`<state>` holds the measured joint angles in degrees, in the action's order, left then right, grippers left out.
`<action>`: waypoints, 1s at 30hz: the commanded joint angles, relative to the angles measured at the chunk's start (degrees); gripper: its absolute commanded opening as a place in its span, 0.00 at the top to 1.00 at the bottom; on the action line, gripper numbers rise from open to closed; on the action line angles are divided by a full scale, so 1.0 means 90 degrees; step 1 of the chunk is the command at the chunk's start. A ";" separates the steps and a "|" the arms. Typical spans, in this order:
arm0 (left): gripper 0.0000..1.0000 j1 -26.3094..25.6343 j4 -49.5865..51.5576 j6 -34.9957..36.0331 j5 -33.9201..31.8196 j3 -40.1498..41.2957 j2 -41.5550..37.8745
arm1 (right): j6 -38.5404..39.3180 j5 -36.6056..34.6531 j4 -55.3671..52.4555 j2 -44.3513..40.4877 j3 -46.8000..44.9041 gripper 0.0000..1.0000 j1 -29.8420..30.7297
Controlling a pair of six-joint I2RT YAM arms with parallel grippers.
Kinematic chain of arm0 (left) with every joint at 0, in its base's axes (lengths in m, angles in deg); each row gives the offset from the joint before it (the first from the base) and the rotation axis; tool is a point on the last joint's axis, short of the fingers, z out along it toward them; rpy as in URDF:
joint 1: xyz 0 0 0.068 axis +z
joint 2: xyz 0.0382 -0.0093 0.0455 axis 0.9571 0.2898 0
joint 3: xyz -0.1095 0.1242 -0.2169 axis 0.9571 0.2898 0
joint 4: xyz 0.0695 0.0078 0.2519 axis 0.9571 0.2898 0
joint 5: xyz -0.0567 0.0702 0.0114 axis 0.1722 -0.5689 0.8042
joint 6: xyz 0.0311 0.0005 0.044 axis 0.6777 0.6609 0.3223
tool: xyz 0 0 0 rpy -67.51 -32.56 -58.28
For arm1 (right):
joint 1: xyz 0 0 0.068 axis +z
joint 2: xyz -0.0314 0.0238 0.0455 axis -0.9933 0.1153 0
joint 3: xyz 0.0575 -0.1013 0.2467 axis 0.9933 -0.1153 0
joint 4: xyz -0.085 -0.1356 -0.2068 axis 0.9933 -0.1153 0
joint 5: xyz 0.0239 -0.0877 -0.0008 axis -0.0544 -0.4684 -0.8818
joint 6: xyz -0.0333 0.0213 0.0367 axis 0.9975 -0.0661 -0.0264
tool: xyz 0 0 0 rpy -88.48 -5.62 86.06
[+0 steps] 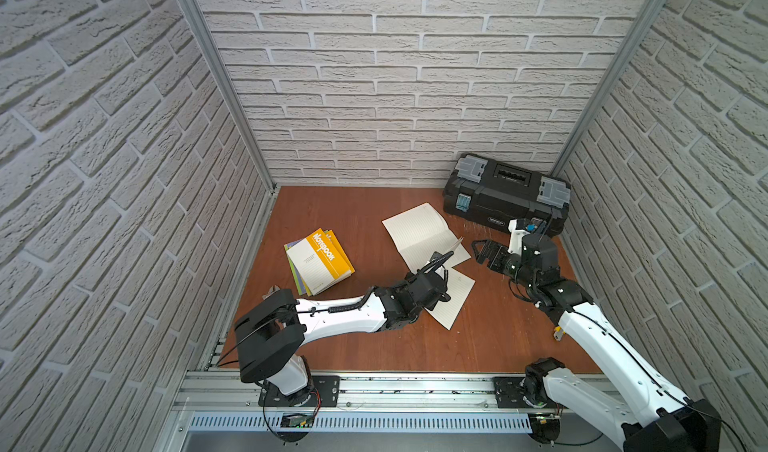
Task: Close the notebook
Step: Close the notebook at the center of the board.
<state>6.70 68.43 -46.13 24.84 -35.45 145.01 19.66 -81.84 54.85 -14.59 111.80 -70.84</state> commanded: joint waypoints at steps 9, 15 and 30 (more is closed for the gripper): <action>1.00 -0.0751 -0.1165 0.2060 -0.0076 0.0247 0.0688 | -0.0052 0.0606 0.0204 0.0530 0.0086 0.04 -0.0123; 1.00 -0.1345 -0.1007 0.2767 -0.0843 -0.0189 0.1491 | -0.0100 0.0849 0.0235 0.0714 0.0100 0.04 -0.0150; 1.00 -0.1869 -0.0759 0.3485 -0.1538 -0.0843 0.2602 | -0.0405 0.1429 0.0934 0.0999 -0.1026 0.05 -0.0124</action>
<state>-10.13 61.59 -16.79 12.49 -41.68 167.39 17.74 -70.37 59.35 -5.71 105.57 -71.92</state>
